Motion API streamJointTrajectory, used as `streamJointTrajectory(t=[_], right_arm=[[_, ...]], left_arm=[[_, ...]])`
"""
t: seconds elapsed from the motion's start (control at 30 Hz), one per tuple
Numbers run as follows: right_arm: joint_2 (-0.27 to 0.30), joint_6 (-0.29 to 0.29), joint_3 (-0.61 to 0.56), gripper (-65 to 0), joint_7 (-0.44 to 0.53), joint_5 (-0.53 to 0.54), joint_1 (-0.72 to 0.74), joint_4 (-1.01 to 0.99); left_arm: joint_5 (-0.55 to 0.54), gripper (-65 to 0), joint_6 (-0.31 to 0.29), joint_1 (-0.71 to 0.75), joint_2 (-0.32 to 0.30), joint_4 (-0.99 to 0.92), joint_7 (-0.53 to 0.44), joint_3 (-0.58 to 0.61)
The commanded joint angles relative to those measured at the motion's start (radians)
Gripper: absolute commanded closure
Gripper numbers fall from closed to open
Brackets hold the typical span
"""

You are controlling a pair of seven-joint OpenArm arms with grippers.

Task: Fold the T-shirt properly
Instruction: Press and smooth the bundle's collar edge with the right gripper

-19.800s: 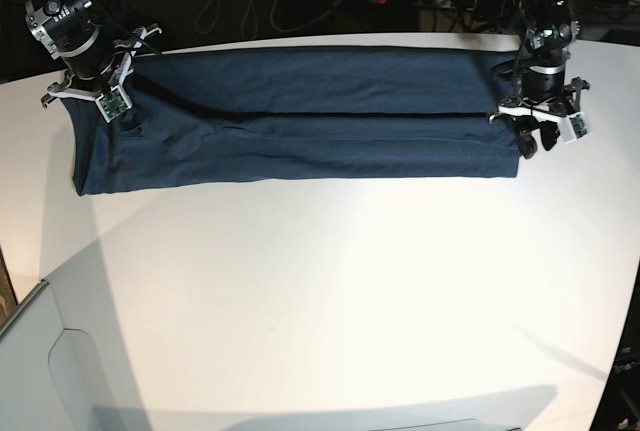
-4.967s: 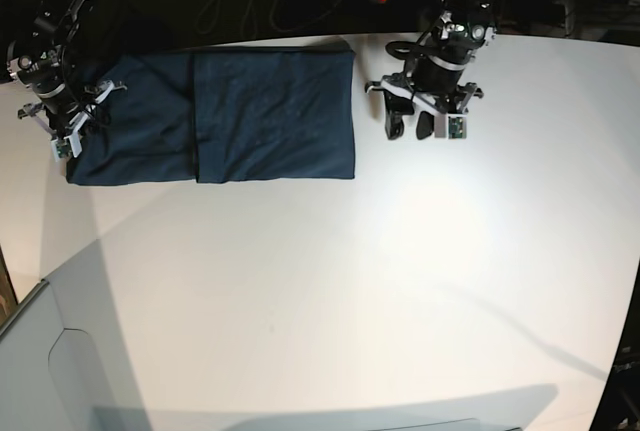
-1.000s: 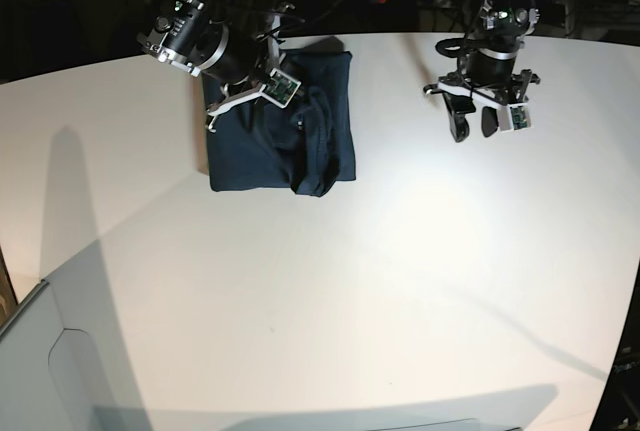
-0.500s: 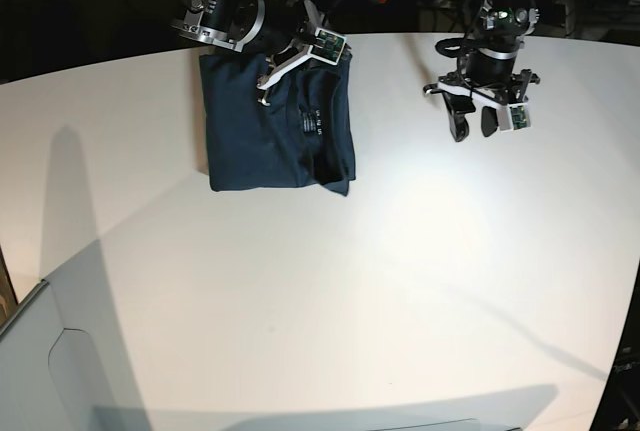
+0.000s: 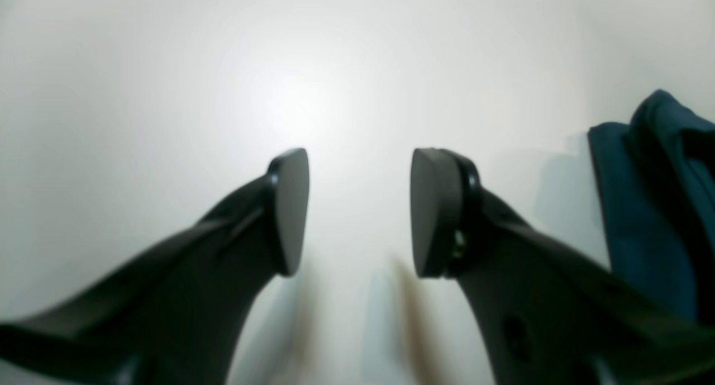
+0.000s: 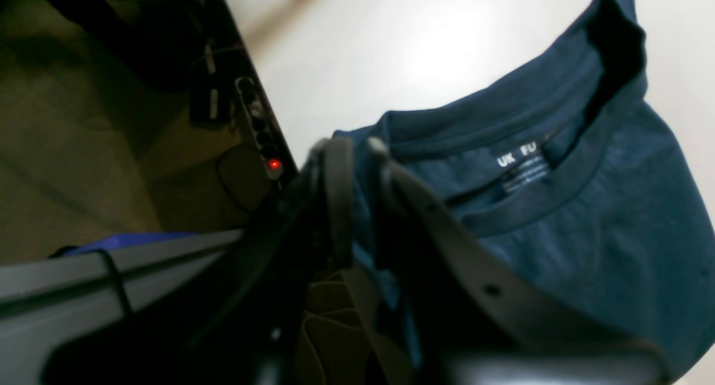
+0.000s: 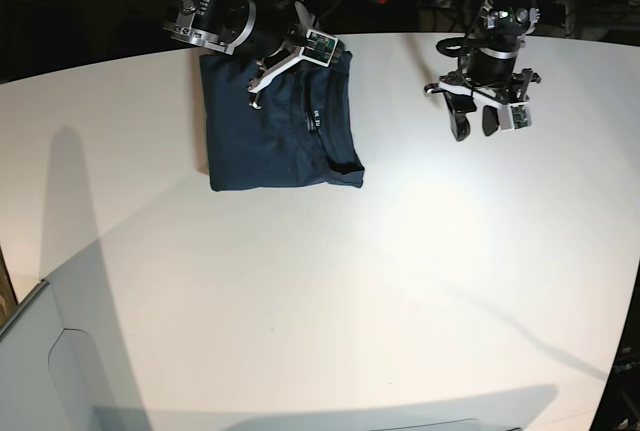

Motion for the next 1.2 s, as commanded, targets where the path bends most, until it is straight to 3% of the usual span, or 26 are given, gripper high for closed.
streamJointTrajectory(t=[0.0, 0.13, 0.3, 0.5, 0.87, 1.03, 1.17], right_arm=[[-0.004, 0.021, 0.024, -9.0, 0.021, 0.013, 0.002, 0.021], [-0.027, 0.021, 0.122, -13.4, 0.021, 0.015, 0.012, 0.017], [-0.056, 0.021, 0.182, -8.6, 0.024, 0.015, 0.043, -0.012], [-0.098, 0.021, 0.176, -2.0, 0.028, 0.016, 0.090, -0.137], [-0.121, 0.021, -0.020, -1.6, 0.033, 0.015, 0.094, -0.219], [-0.115, 0.021, -0.019, -1.6, 0.033, 0.013, 0.097, -0.133], [-0.113, 0.021, 0.046, -1.6, 0.031, 0.013, 0.117, -0.107]], left_arm=[[-0.005, -28.2, -0.004, 0.004, -0.008, 0.016, -0.026, -0.004], [-0.005, -28.2, -0.004, 0.004, -0.008, 0.020, -0.026, -0.004], [-0.005, -28.3, -0.004, 0.004, -0.008, 0.020, -0.026, -0.004], [-0.005, -28.3, -0.004, 0.018, -0.009, 0.023, -0.026, -0.011], [-0.005, -28.3, -0.004, 0.020, -0.009, 0.022, -0.026, -0.079], [-0.005, -28.3, -0.004, 0.029, -0.009, 0.022, -0.026, -0.088], [-0.005, -28.3, -0.004, 0.030, -0.009, 0.022, -0.026, -0.088]])
